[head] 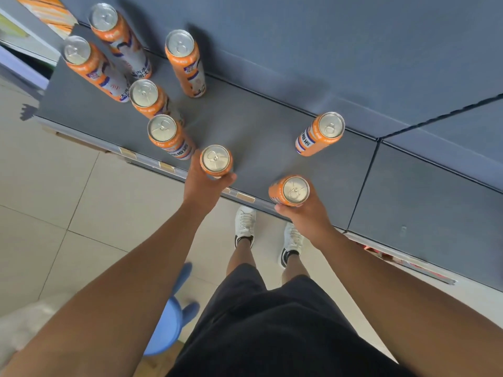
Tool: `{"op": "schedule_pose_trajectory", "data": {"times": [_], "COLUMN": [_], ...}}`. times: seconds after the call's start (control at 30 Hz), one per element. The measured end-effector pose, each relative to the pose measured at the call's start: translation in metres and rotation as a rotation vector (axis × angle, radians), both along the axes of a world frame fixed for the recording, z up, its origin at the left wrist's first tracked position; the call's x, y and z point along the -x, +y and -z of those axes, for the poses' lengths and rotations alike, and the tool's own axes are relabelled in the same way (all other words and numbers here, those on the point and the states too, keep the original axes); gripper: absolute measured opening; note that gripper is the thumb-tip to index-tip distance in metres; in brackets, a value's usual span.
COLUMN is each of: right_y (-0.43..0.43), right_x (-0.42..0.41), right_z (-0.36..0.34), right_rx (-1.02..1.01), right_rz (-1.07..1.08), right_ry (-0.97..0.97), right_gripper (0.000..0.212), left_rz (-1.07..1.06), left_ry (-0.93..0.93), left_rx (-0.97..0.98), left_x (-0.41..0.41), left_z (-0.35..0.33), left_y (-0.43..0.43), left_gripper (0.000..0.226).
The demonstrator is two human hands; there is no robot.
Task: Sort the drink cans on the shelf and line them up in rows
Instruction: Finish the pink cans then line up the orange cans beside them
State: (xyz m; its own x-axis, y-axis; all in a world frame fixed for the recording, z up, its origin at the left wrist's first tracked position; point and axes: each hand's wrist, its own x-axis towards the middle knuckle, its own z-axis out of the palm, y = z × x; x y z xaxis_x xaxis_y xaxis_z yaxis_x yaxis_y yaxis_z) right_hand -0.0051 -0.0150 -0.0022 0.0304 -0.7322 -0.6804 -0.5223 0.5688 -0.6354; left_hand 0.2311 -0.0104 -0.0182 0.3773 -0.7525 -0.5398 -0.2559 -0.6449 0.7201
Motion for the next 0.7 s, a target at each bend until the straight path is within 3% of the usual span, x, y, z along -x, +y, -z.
{"op": "schedule_pose_trajectory", "data": {"times": [0.17,0.47,0.7], "right_y": [-0.010,-0.007,-0.006], "right_x": [0.005,0.030,0.042], "right_z": [-0.011,-0.048,-0.082], "right_rx": [-0.065,-0.188,-0.149], "right_rz": [0.176,0.263,0.403], "right_ry": [-0.159,-0.256,-0.316], "right_gripper": [0.035,0.032,0.020], "left_rz": [0.074,-0.002,-0.195], "left_ry": [0.010,0.421,0.793], "left_rx": [0.011,0.017,-0.077], "left_x": [0.004,0.025,0.050], "left_z": [-0.004,-0.053,-0.107], "left_y": [-0.005,0.003,-0.011], "left_gripper": [0.073,0.029,0.060]}}
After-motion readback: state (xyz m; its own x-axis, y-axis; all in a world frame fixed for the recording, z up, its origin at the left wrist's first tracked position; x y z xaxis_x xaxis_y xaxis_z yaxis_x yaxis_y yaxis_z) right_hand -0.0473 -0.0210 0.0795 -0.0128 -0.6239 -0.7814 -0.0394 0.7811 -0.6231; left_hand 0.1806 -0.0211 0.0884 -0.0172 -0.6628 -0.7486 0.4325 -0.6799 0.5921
